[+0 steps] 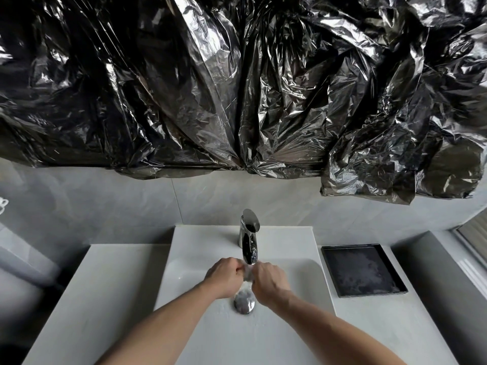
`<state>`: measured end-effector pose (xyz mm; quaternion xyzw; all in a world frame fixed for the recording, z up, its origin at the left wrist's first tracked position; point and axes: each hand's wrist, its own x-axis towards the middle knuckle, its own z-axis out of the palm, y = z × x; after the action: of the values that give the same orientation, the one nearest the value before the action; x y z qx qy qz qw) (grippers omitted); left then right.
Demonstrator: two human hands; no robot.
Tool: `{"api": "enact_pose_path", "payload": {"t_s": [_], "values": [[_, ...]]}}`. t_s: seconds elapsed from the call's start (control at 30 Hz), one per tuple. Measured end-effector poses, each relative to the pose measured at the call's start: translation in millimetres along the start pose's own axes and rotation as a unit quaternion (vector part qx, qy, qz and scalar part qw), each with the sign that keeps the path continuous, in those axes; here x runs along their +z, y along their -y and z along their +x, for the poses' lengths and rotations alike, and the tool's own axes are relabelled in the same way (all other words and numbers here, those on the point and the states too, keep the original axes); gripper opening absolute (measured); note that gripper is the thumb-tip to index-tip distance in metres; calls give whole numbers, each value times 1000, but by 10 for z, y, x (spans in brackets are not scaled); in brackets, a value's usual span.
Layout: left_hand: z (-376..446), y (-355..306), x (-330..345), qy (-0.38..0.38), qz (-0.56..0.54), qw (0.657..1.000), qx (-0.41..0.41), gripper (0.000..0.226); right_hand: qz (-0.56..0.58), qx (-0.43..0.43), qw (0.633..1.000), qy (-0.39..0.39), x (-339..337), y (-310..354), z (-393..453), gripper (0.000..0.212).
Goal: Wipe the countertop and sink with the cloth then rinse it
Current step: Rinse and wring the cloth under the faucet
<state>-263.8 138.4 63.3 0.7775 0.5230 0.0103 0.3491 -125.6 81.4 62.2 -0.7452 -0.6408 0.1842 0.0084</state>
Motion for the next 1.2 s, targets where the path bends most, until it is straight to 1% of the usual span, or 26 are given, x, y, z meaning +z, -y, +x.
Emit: {"api": "enact_pose_path", "payload": {"t_s": [0.07,0.13,0.17,0.27,0.33,0.43,0.53,0.57,0.6,0.63,0.67,0.7,0.73,0.77,0.8,0.87,0.93,1.0,1.03,1.1,1.17,1.2], "values": [[14,-15,56,14,-33,999,-15,29,19,0,1000,-11,77,-78,9,25],[12,16,116,20,-69,997,-28,29,81,16,996,-16,144,-155,36,14],[-7,36,137,17,-75,997,-31,29,118,22,993,-13,150,-177,41,12],[-69,157,201,-22,-89,995,-34,29,203,15,979,-7,143,-214,63,27],[-112,219,209,-49,-104,992,-45,26,221,9,975,-11,105,-233,49,34],[-158,285,182,-81,-90,992,-44,28,248,-17,969,3,47,-261,-4,29],[-230,335,167,-114,-73,991,-15,16,316,-28,947,45,-2,-222,-66,25],[-260,353,161,-111,-67,991,13,23,346,-19,935,68,-12,-205,-78,25],[-282,370,165,-102,-57,992,53,34,388,-4,917,96,-29,-176,-88,23],[-302,366,164,-86,-45,992,84,39,406,6,906,119,-45,-157,-94,20],[-310,352,161,-69,-41,991,109,38,415,13,899,143,-68,-137,-110,16],[-314,328,142,-57,-39,991,116,33,409,9,899,158,-86,-126,-121,10],[-297,327,133,-54,-46,991,113,29,414,4,895,167,-118,-105,-140,11],[-281,328,120,-53,-48,992,100,28,415,-5,894,167,-136,-83,-155,19],[-256,328,114,-55,-50,993,90,26,416,-13,895,161,-155,-52,-176,28],[-204,327,108,-66,-24,995,64,18,348,-52,928,120,-173,-23,-199,37],[-154,279,116,-69,4,997,31,20,239,-84,965,66,-100,-69,-176,35],[-99,203,143,-56,-7,998,-1,25,150,-78,985,33,33,-182,-105,29],[-70,170,157,-43,-18,999,-17,26,128,-71,989,17,102,-235,-78,27],[-7,128,185,-23,-53,998,-40,27,140,-48,989,-17,182,-310,-65,27],[27,145,215,-39,-97,993,-59,41,204,2,978,-43,202,-335,-92,28],[29,159,227,-59,-110,990,-69,50,254,36,965,-59,213,-349,-101,27]]}}
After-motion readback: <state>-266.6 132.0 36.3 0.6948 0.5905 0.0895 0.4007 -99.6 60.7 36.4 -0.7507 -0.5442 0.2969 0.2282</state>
